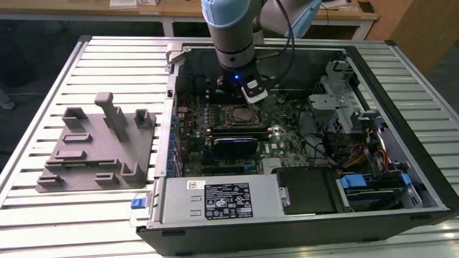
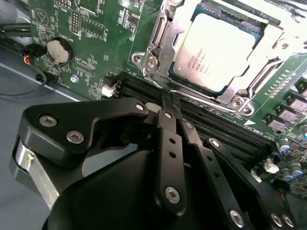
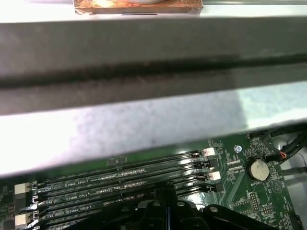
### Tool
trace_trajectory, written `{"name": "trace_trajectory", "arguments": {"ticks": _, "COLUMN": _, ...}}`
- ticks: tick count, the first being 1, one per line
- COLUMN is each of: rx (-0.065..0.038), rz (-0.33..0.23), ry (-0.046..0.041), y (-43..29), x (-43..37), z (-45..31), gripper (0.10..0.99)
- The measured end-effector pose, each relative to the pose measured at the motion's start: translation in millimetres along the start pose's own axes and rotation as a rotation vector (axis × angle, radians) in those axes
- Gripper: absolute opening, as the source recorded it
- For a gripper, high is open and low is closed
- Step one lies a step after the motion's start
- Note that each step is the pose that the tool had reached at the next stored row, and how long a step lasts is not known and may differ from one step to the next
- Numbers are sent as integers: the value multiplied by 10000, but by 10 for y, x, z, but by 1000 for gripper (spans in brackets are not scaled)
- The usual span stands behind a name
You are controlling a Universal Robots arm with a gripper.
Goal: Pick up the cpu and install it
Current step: 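Install the first cpu locking lever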
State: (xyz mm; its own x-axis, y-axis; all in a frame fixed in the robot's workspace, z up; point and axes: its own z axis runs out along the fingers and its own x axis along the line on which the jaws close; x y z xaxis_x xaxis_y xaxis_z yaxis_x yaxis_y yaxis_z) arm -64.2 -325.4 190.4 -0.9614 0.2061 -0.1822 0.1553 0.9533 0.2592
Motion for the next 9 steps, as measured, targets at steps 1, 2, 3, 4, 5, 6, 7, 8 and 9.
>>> {"name": "trace_trajectory", "arguments": {"ticks": 1, "rx": -1, "rz": 0, "ry": -1, "y": -2, "x": -1, "z": -2, "gripper": 106}}
{"name": "trace_trajectory", "arguments": {"ticks": 2, "rx": -2, "rz": 0, "ry": -1, "y": -6, "x": -2, "z": -3, "gripper": 106}}
{"name": "trace_trajectory", "arguments": {"ticks": 3, "rx": -3, "rz": 1, "ry": -2, "y": -11, "x": -3, "z": -5, "gripper": 106}}
{"name": "trace_trajectory", "arguments": {"ticks": 4, "rx": -2, "rz": 1, "ry": -2, "y": -17, "x": -5, "z": -7, "gripper": 106}}
{"name": "trace_trajectory", "arguments": {"ticks": 5, "rx": -2, "rz": 3, "ry": -2, "y": -24, "x": -6, "z": -8, "gripper": 106}}
{"name": "trace_trajectory", "arguments": {"ticks": 6, "rx": -2, "rz": 5, "ry": -2, "y": -30, "x": -8, "z": -10, "gripper": 106}}
{"name": "trace_trajectory", "arguments": {"ticks": 7, "rx": -1, "rz": 7, "ry": -3, "y": -36, "x": -9, "z": -11, "gripper": 106}}
{"name": "trace_trajectory", "arguments": {"ticks": 8, "rx": 0, "rz": 9, "ry": -3, "y": -41, "x": -10, "z": -12, "gripper": 106}}
{"name": "trace_trajectory", "arguments": {"ticks": 9, "rx": 0, "rz": 12, "ry": -4, "y": -44, "x": -10, "z": -12, "gripper": 106}}
